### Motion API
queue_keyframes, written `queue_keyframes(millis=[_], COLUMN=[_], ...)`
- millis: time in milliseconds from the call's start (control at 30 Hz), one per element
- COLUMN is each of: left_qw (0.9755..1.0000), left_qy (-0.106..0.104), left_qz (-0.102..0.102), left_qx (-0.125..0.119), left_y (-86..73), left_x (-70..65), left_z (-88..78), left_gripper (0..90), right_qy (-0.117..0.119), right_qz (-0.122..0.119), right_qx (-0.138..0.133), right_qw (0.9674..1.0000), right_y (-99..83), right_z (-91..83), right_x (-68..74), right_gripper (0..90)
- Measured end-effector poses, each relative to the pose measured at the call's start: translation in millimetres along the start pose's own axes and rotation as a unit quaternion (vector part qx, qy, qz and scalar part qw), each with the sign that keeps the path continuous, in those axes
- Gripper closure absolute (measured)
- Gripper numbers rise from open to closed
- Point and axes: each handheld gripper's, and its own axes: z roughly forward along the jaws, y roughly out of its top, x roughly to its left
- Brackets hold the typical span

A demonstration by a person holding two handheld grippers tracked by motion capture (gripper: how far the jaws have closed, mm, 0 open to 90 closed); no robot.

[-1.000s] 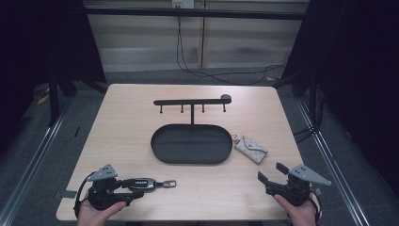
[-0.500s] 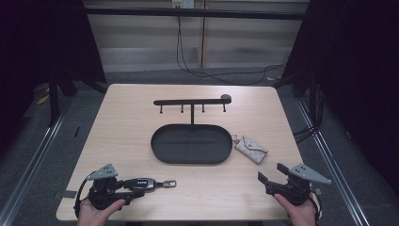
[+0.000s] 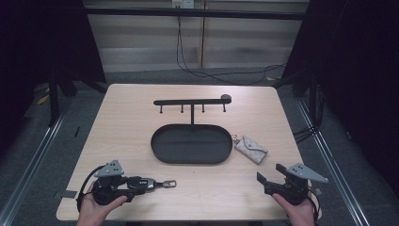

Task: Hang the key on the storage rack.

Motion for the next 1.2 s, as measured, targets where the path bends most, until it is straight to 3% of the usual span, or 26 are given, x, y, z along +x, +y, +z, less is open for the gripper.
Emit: queue_keyframes(millis=[167,267,333,367,433,467,500,533,667,733,833,867,900,967,1000,1033,1100,1200], left_qw=[0.9996,0.9974,0.9948,0.9948,0.9918,0.9901,0.9869,0.9838,0.9824,0.9811,0.9806,0.9786,0.9786,0.9756,0.9756,0.9722,0.9711,0.9647], left_qy=[-0.013,-0.014,-0.004,-0.004,-0.008,0.002,0.014,0.009,0.006,0.002,-0.01,-0.015,-0.015,-0.018,-0.018,-0.025,-0.021,-0.021], left_qz=[0.011,0.044,0.07,0.07,0.09,0.101,0.118,0.132,0.137,0.138,0.131,0.13,0.13,0.137,0.137,0.146,0.153,0.17], left_qx=[0.021,0.056,0.074,0.074,0.09,0.098,0.109,0.121,0.127,0.135,0.146,0.159,0.159,0.171,0.171,0.181,0.182,0.2], left_y=[9.1,21.3,28.8,28.8,37.2,41.0,44.7,50.3,55.2,57.1,60.1,62.8,62.8,65.4,65.4,67.4,68.1,71.7], left_x=[-2.4,-6.7,-10.1,-10.1,-12.3,-14.5,-16.3,-17.2,-18.2,-18.0,-17.1,-15.7,-15.7,-14.9,-14.9,-14.5,-14.7,-16.4], left_z=[2.3,8.7,13.7,13.7,18.5,20.9,23.6,28.9,35.0,38.2,43.4,46.3,46.3,52.0,52.0,55.6,56.5,63.4], left_gripper=[51.8,51.8,52.0,51.9,51.5,48.8,47.1,46.7,45.7,41.1,38.5,38.6,38.6,40.9,41.8,43.8,48.3,51.7], right_qy=[0.002,0.005,0.006,0.007,0.008,0.008,0.008,0.009,0.01,0.01,0.012,0.012,0.012,0.014,0.013,0.013,0.013,0.015], right_qz=[0.002,0.004,0.004,0.004,0.005,0.004,0.004,0.003,0.003,0.004,0.004,0.002,0.002,0.002,0.002,0.002,0.003,0.0], right_qx=[0.004,0.008,0.01,0.011,0.011,0.011,0.012,0.012,0.017,0.018,0.019,0.021,0.021,0.021,0.021,0.02,0.019,0.021], right_qw=[1.0,0.9999,0.9999,0.9999,0.9999,0.9999,0.9999,0.9999,0.9998,0.9998,0.9998,0.9997,0.9997,0.9997,0.9997,0.9997,0.9997,0.9997], right_y=[0.3,0.5,0.5,0.5,0.4,0.3,0.3,0.2,0.0,0.1,0.1,0.1,0.1,0.1,0.1,0.2,0.3,0.1], right_z=[0.7,1.5,2.0,2.2,2.3,1.9,1.8,1.8,2.5,2.5,3.0,3.5,3.5,3.5,3.5,3.3,3.1,3.4], right_x=[-0.1,0.0,0.0,0.0,0.1,0.1,0.2,0.0,-0.4,-0.2,-0.1,-0.1,-0.1,0.4,0.3,0.2,0.2,0.4], right_gripper=[15.2,15.2,15.2,15.1,15.2,15.1,15.1,15.1,15.2,15.2,15.1,15.2,15.2,15.2,15.2,15.2,15.2,15.2])
